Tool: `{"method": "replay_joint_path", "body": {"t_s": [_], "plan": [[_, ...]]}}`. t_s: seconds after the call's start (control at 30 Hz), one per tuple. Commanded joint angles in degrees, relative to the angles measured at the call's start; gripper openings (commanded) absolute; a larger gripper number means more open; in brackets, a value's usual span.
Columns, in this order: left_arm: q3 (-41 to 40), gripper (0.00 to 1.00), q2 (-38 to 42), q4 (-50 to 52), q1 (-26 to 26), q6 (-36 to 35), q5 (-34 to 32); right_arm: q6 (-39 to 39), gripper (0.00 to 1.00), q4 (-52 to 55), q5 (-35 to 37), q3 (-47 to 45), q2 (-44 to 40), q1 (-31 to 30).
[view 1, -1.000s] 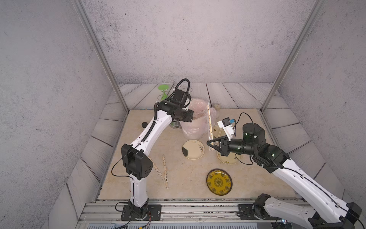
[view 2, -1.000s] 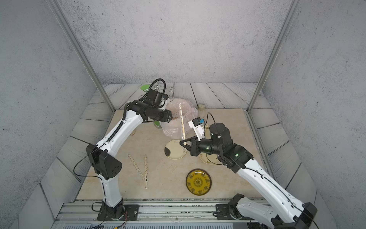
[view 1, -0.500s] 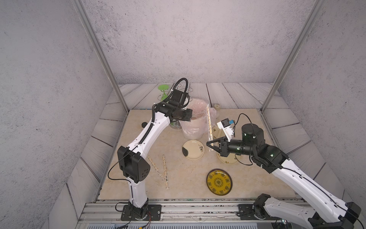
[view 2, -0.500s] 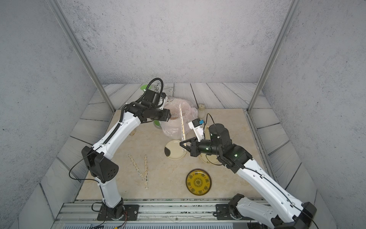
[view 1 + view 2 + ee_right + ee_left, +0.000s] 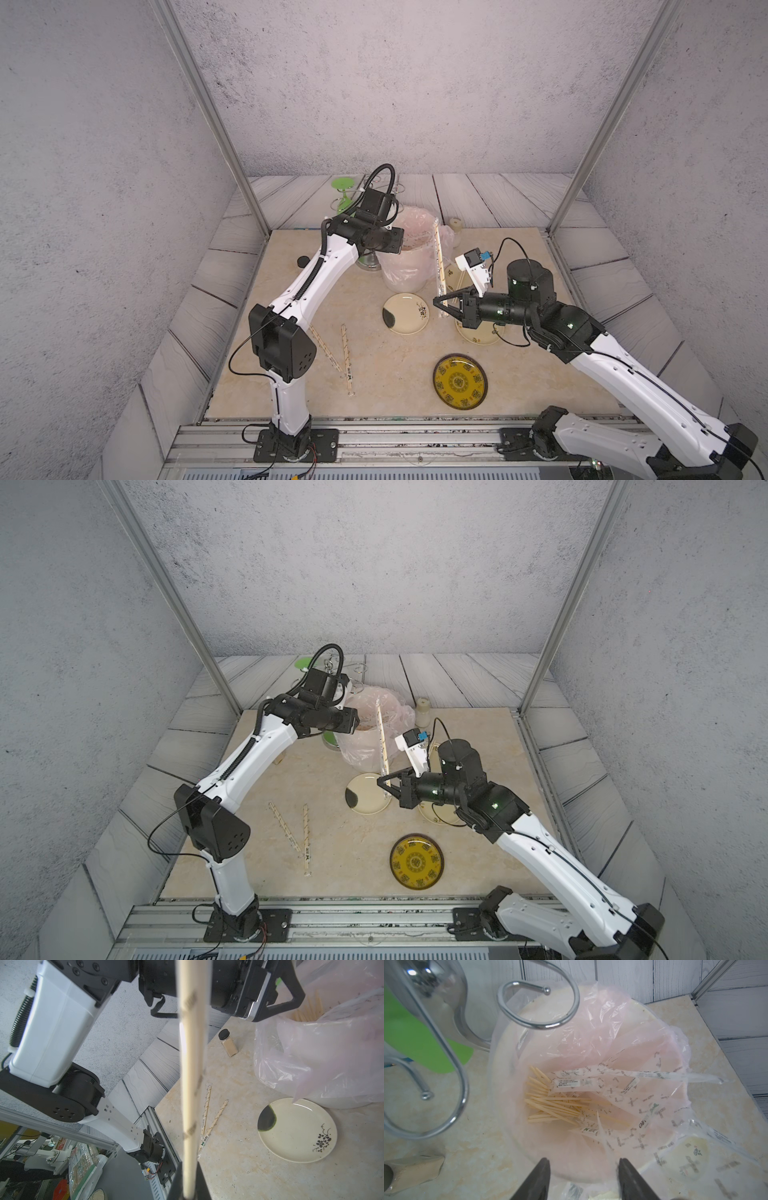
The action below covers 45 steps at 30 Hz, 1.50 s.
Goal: Remove the packaging of disposable chopsticks
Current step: Place the packet bag in the trash bin.
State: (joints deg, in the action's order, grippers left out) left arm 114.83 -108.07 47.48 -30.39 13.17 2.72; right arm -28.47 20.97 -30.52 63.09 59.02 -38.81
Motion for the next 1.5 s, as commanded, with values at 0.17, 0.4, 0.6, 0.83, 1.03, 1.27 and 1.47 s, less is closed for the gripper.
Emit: {"method": "replay_joint_path", "body": {"t_s": [0.17,0.4,0.6,0.83,1.03,1.27,1.47], "plan": [[-1.3,0.56,-1.1,0.2,-0.1,-0.2,-1.1,-0.1,0.0,-0.1,-1.2,-0.8,-0.7,0.2],[-1.1,0.56,-1.7,0.6,-0.1,-0.3,-1.6,0.0,0.0,0.0,-1.2,-0.8,-0.6,0.2],[-1.3,0.56,-1.3,0.6,-0.3,-0.5,-2.1,0.0,0.0,-0.1,-1.2,-0.9,-0.5,0.2],[-2.0,0.57,-0.2,-0.4,-1.1,-1.6,-4.2,-0.1,0.0,-0.3,-1.7,-0.7,0.0,0.2],[-0.4,0.57,-1.0,1.7,-2.1,-2.7,-5.3,-0.1,0.0,-0.6,-1.8,-0.7,0.3,0.2],[1.5,0.57,-1.4,3.5,-2.6,-2.4,-6.1,-0.1,0.0,-1.0,-2.0,-0.8,0.5,0.2],[3.4,0.57,-2.2,5.1,-3.2,-4.1,-6.4,0.1,0.0,-0.8,-1.9,-1.0,0.3,0.2]]}}
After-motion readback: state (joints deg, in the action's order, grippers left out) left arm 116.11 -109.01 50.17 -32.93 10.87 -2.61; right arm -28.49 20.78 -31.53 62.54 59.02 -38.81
